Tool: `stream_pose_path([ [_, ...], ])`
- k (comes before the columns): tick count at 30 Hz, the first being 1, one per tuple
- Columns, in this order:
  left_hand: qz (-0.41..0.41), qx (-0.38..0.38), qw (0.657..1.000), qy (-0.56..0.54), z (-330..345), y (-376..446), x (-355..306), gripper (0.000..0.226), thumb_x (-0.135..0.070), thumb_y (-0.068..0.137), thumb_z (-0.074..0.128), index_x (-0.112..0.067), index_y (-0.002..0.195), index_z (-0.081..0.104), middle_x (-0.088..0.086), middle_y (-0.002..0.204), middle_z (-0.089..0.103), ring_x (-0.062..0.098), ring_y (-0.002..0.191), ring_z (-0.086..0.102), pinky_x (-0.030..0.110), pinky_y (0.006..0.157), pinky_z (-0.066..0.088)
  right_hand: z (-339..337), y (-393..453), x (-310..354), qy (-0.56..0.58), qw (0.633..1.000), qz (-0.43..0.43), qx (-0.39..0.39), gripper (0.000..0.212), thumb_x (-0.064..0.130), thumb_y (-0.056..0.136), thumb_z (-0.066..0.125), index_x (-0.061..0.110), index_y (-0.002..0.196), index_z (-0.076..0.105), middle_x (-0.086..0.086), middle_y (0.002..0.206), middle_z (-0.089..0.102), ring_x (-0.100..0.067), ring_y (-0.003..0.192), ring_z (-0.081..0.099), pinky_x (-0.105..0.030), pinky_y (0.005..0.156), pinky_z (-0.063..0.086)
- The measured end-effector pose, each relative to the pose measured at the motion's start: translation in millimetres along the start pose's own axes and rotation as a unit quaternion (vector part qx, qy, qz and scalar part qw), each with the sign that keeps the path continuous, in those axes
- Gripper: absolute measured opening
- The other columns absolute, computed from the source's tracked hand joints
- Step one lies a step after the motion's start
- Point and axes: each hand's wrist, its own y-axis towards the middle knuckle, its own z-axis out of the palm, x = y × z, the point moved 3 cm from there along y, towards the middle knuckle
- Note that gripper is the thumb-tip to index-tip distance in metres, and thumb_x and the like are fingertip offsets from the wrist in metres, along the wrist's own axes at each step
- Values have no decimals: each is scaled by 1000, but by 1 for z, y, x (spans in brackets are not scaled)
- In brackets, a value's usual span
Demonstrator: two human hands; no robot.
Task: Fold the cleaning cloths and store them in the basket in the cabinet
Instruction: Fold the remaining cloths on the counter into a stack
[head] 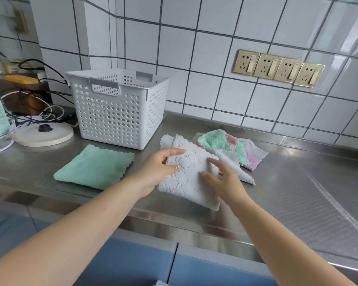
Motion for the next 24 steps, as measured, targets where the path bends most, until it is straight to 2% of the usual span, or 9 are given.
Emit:
stream_pose_path([
  [2, 10, -11, 1000, -14, -28, -2, -7, 50, 12, 85, 53, -29, 113, 61, -12, 127, 48, -10, 103, 47, 11, 86, 40, 16, 2, 13, 125, 990, 29, 58, 43, 31, 84, 68, 38, 125, 54, 4, 123, 53, -11, 98, 56, -18, 67, 46],
  [4, 10, -23, 1000, 3, -64, -4, -11, 50, 11, 86, 54, -31, 112, 60, -9, 133, 46, -9, 103, 49, 11, 85, 41, 44, 8, 30, 197, 972, 41, 124, 36, 27, 83, 70, 44, 113, 59, 0, 115, 56, -16, 88, 57, -20, 54, 42],
  [6, 2, -47, 997, 55, -100, -1, -12, 48, 7, 87, 56, -33, 114, 59, -8, 137, 44, -3, 111, 48, 9, 84, 38, 68, 15, 50, 205, 967, 24, 148, 29, 21, 84, 69, 39, 106, 64, -1, 102, 58, -16, 78, 53, -21, 51, 41],
  [8, -9, -83, 988, 130, -140, 0, -11, 48, 1, 86, 61, -32, 122, 57, -6, 143, 41, 6, 128, 40, 16, 97, 35, 96, 21, 76, 198, 966, 7, 163, 24, 16, 86, 67, 32, 104, 65, 1, 96, 56, -14, 75, 54, -23, 55, 45],
  [10, -29, -106, 973, 205, -176, -1, -9, 51, -4, 86, 64, -26, 130, 53, -4, 147, 39, 13, 136, 34, 26, 109, 29, 125, 26, 98, 201, 962, 7, 184, 23, 13, 86, 67, 27, 105, 64, 2, 96, 58, -13, 76, 58, -28, 62, 50],
  [13, -57, -106, 954, 276, -205, -3, -1, 52, -8, 87, 63, -20, 135, 49, 0, 150, 36, 17, 137, 33, 26, 108, 27, 157, 33, 115, 175, 963, 26, 202, 29, 15, 86, 67, 20, 115, 63, 3, 94, 61, -15, 78, 59, -31, 72, 52],
  [16, -90, -110, 944, 298, -224, -8, 11, 51, -11, 89, 62, -19, 137, 48, 2, 149, 38, 17, 136, 35, 22, 101, 30, 178, 35, 126, 134, 966, 29, 219, 36, 16, 87, 65, 17, 123, 60, 3, 87, 60, -13, 69, 56, -20, 59, 51],
  [19, -108, -106, 937, 314, -233, -12, 25, 51, -13, 89, 63, -19, 137, 48, 3, 147, 40, 17, 135, 37, 25, 105, 32, 191, 33, 127, 107, 966, 36, 231, 35, 14, 90, 61, 14, 124, 59, 3, 75, 56, -8, 55, 48, -11, 41, 40],
  [24, -116, -108, 935, 319, -234, -14, 48, 49, -18, 89, 63, -22, 136, 49, -2, 145, 43, 15, 131, 41, 21, 98, 32, 203, 32, 120, 71, 971, 55, 222, 36, 11, 89, 57, 14, 125, 58, 2, 67, 53, -9, 51, 48, -12, 41, 44],
])
